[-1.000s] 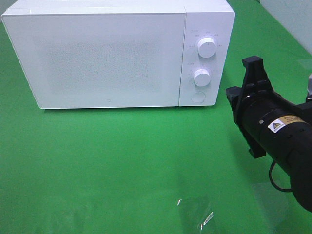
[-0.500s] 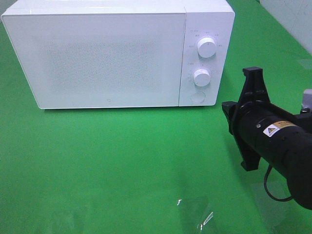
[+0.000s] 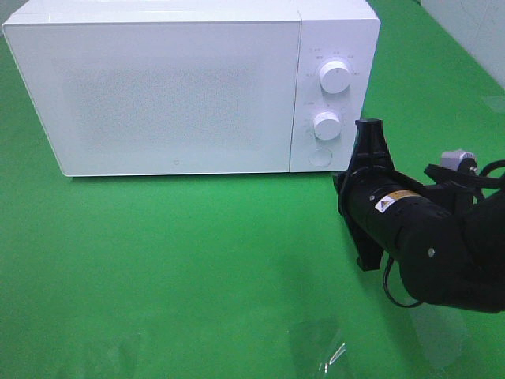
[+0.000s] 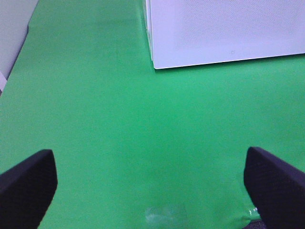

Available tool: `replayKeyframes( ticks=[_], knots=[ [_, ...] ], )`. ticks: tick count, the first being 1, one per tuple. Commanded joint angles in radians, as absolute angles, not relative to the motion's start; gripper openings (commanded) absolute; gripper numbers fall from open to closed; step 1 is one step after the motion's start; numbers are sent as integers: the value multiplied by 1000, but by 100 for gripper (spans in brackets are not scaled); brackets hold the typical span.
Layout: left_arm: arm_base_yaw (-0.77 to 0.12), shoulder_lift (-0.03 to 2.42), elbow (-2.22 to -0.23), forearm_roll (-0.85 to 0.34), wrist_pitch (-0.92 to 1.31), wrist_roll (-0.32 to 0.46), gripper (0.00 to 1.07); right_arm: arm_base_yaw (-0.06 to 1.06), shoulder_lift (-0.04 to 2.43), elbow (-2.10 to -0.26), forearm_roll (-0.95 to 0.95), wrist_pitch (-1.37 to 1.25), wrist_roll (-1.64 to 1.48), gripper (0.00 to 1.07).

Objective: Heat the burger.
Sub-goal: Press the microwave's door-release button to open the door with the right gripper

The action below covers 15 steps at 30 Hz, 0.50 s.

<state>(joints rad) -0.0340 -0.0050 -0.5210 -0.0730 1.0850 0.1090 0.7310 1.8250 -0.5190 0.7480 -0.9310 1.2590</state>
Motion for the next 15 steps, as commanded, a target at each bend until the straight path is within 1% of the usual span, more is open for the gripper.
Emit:
replayKeyframes(
  ticks=[1, 10, 15],
  knots=[
    [-29, -22, -518, -80, 1071, 109, 100, 674, 1857, -574, 668, -905, 1295, 0],
    [-29, -22, -518, -80, 1071, 109, 100, 596, 1924, -658, 611, -858, 1331, 0],
    [-29, -22, -518, -80, 1071, 109, 100, 581, 1941, -679, 600, -843, 1337, 0]
  ],
)
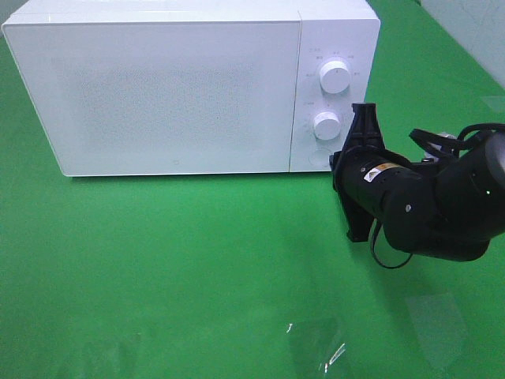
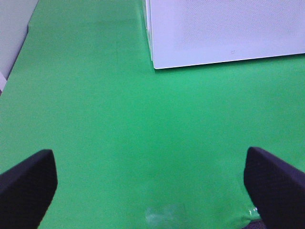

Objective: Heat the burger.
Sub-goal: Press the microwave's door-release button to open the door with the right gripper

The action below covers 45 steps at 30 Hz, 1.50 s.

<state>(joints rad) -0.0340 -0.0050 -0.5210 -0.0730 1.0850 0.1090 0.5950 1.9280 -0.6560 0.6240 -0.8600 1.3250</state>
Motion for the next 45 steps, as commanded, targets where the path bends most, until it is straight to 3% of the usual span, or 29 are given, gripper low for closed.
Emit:
replayKeyframes(
  ticks=[1, 26, 45],
  knots=[
    [-29, -22, -518, -80, 1071, 109, 100, 581, 1958, -693, 599, -845, 1338, 0],
    [-29, -22, -518, -79, 1071, 110, 100, 523, 2094, -853, 536, -795, 1393, 0],
    [-29, -22, -518, -79, 1071, 110, 100, 512, 2120, -873, 551, -859, 1394, 0]
  ],
)
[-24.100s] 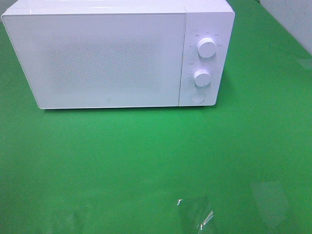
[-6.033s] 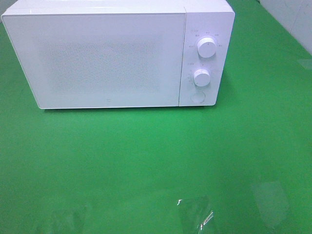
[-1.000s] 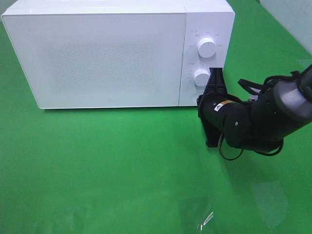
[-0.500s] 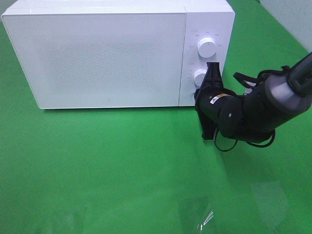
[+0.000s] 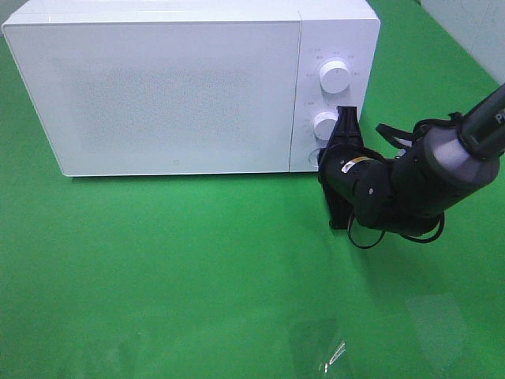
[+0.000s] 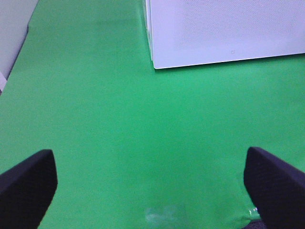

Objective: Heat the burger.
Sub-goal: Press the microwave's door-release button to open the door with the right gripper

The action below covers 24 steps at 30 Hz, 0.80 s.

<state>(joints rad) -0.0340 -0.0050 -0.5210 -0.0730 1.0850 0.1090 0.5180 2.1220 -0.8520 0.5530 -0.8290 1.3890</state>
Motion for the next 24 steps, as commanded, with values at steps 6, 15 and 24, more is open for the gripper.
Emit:
replayKeyframes(
  ticks=[6, 15, 24],
  knots=[
    [-29, -22, -518, -79, 1071, 110, 100, 512, 2120, -906, 524, -866, 1395, 0],
    [-29, -22, -518, -79, 1071, 110, 100, 512, 2132, -909, 530, -982, 1394, 0],
    [-29, -22, -518, -79, 1071, 110, 100, 511, 2152, -928, 529, -1105, 1405, 0]
  ],
)
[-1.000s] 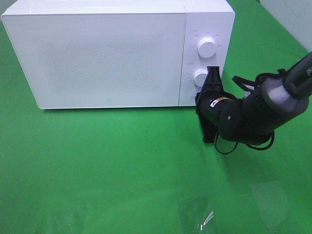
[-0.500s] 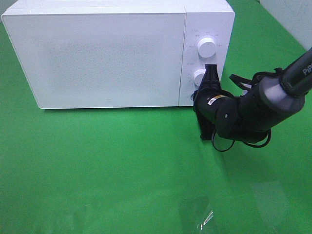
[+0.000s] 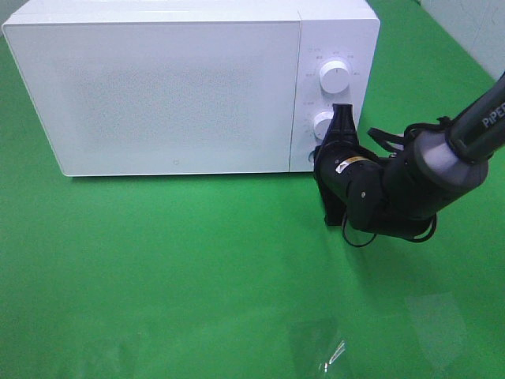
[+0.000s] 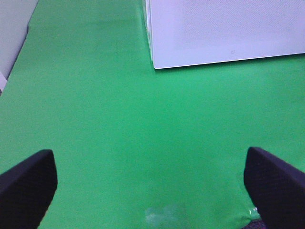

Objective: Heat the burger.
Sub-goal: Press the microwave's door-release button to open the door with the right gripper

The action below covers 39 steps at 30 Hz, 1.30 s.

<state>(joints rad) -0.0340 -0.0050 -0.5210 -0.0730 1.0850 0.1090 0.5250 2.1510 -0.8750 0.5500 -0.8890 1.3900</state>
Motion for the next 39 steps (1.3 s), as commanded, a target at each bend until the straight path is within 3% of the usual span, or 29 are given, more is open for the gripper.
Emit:
replayKeyframes(
  ticks=[1, 10, 39],
  knots=[
    [-29, -22, -518, -79, 1071, 110, 100, 511, 2157, -936, 527, -1116, 1419, 0],
    [-29, -22, -518, -79, 1071, 110, 100, 493, 2219, -1016, 501, -1268, 1431, 0],
    [-29, -22, -518, -79, 1071, 110, 100, 516, 2181, -990, 479, -1169, 1434, 0]
  ],
)
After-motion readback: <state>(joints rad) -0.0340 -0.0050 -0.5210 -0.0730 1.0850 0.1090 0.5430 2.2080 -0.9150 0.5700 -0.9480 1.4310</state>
